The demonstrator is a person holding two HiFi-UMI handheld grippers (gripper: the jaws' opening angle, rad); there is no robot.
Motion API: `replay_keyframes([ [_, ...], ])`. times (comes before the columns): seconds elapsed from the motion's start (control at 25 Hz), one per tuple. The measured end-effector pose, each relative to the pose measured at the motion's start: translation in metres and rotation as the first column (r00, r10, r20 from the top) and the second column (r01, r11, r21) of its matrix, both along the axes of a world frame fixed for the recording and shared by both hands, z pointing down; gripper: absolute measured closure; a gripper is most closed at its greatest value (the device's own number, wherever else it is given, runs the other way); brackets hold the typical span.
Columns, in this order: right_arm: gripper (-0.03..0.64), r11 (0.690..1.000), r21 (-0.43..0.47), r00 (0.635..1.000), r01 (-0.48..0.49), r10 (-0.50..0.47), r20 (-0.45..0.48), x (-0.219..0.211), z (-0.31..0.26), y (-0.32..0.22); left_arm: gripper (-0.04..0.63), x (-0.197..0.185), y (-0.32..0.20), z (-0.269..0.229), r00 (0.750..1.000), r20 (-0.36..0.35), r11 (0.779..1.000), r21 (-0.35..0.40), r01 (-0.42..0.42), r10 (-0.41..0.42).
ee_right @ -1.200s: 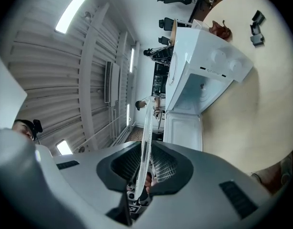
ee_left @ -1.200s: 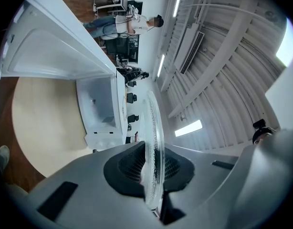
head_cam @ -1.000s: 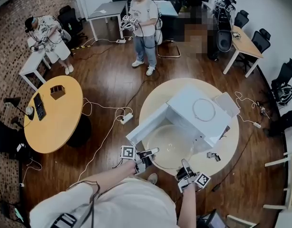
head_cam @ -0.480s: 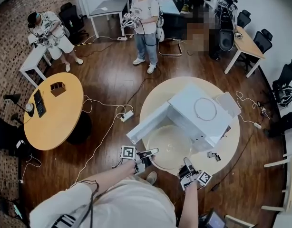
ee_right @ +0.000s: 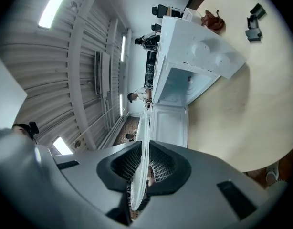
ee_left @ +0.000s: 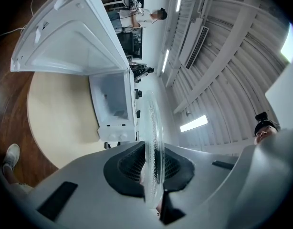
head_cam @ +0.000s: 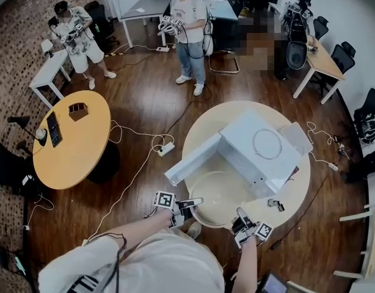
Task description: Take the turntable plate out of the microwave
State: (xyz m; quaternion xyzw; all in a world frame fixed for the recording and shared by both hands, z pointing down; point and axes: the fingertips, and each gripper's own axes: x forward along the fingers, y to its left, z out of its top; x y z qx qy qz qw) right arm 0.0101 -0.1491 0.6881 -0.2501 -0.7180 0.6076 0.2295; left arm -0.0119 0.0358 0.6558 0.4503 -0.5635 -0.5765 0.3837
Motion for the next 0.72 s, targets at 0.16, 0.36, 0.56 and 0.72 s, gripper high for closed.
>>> replay_keyframes([
  [0.16,0.574,1.000,-0.027,1.000,-0.003,0.003,-0.018,-0.006,0.001,0.001,0.563,-0.007,0.001,0.005,1.000,0.026,1.000,0.003,0.009,-0.009],
  [0.36,0.580,0.999,-0.022,0.999,-0.027,0.026,-0.021,-0.007,0.001,-0.006,0.563,-0.008,-0.003,0.015,1.000,-0.003,1.000,-0.009,0.016,-0.016],
  [0.56,0.580,0.999,0.001,0.998,-0.036,0.036,-0.054,-0.015,0.010,-0.004,0.563,-0.014,0.001,0.031,0.998,-0.029,0.997,-0.058,0.052,-0.054],
  [0.72,0.580,0.999,-0.009,0.997,-0.036,0.035,-0.064,-0.017,0.011,-0.003,0.563,-0.013,0.003,0.049,0.996,-0.049,0.993,-0.101,0.067,-0.073],
])
